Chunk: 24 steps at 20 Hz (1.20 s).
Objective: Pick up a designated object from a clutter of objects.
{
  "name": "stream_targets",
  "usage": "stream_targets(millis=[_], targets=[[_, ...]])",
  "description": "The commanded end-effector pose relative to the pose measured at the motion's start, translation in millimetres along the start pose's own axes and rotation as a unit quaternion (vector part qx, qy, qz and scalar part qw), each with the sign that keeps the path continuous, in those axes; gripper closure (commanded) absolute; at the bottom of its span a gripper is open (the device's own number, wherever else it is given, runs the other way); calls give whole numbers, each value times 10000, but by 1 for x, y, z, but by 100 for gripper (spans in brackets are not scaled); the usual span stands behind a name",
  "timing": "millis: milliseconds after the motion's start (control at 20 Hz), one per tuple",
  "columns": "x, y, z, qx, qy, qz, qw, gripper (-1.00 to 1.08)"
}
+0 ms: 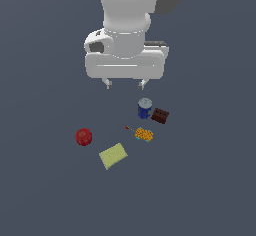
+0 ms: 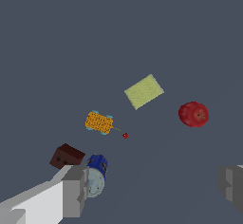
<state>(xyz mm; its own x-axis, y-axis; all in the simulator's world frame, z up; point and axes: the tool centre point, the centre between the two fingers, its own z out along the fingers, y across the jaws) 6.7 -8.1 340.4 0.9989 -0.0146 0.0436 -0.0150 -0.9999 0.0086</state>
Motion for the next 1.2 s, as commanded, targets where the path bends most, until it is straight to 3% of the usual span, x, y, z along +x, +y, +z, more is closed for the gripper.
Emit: stream_targets(millis=[0,650,1150], targets=[[0,0,0,0,0,0,10000,-92],[-2,-6,-8,-8,-34,25,10000,-92],[16,-3,20,91,-69,560,9984,-92]])
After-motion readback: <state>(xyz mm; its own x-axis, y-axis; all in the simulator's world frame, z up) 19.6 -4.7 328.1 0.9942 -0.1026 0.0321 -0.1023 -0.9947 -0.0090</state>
